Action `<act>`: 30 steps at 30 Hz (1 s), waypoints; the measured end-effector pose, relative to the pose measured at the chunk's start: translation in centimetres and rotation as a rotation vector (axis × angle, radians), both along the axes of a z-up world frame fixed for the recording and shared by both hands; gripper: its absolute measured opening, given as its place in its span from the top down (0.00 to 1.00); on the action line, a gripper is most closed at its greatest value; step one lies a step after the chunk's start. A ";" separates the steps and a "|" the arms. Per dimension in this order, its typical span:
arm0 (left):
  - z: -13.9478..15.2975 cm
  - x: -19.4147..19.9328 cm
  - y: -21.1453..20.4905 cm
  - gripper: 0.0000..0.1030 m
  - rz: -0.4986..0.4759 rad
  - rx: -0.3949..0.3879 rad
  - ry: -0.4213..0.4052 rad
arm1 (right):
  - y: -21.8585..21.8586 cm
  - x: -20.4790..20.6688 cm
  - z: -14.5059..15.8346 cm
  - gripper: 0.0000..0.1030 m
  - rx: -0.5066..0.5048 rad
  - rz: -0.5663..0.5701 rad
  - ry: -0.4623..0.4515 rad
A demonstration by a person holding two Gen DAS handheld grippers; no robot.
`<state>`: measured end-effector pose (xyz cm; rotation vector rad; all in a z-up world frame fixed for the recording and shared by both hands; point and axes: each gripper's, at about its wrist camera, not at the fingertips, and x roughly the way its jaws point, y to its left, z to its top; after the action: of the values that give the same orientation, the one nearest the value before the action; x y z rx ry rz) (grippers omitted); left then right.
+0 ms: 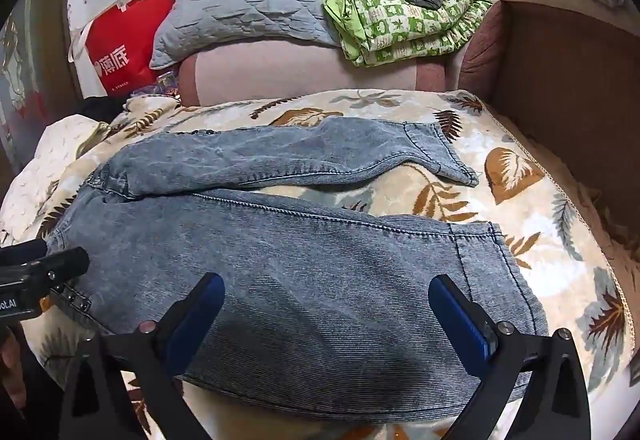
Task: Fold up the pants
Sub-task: 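Position both grippers open over the waistband of the blue jeans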
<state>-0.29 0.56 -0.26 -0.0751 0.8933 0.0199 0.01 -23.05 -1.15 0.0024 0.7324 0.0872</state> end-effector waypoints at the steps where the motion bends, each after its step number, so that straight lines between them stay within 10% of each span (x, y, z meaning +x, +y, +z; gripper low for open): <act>1: 0.0 0.0 0.0 0.00 -0.001 -0.002 0.001 | 0.0 0.0 0.0 0.00 0.000 0.000 0.000; 30: 0.0 -0.2 0.4 0.00 0.013 -0.012 0.002 | -0.1 -0.2 0.1 0.00 -0.001 -0.006 -0.010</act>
<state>-0.49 0.93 -0.29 -0.0922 0.8946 0.0263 -0.15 -23.20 -1.08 0.0031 0.7223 0.0805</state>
